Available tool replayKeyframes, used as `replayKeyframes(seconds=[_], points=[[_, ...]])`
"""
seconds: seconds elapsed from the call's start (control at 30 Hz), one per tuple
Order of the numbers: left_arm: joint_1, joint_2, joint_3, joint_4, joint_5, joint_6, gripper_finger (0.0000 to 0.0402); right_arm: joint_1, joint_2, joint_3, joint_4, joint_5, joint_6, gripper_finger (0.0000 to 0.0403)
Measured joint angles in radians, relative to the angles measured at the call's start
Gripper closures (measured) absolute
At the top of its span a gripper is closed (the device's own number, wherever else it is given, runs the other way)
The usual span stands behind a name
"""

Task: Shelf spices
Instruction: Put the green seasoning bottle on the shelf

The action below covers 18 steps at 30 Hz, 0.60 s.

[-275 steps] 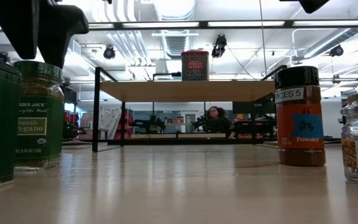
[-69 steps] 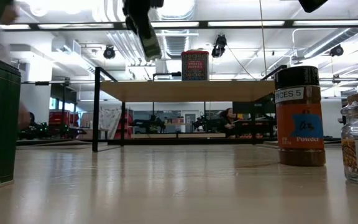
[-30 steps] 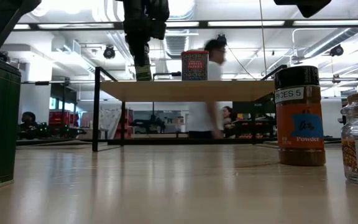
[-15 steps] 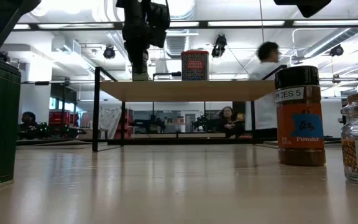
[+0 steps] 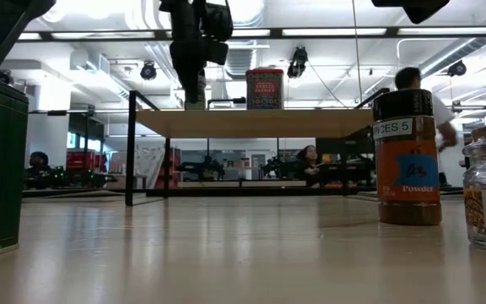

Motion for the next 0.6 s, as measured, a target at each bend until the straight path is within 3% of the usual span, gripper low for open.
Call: replayKeyframes(seconds=[0.27, 0.6], points=[[-0.006, 0.0, 0.0, 0.022, -0.02, 0.014, 0.0134, 0.0, 0.0, 0.0, 0.0, 0.0, -0.005, 0.019], [-0.024, -0.009, 0.0, 0.018, -0.026, 0.011, 0.0105, 0.0, 0.0, 0.0, 0.0, 0.007, -0.008, 0.019]])
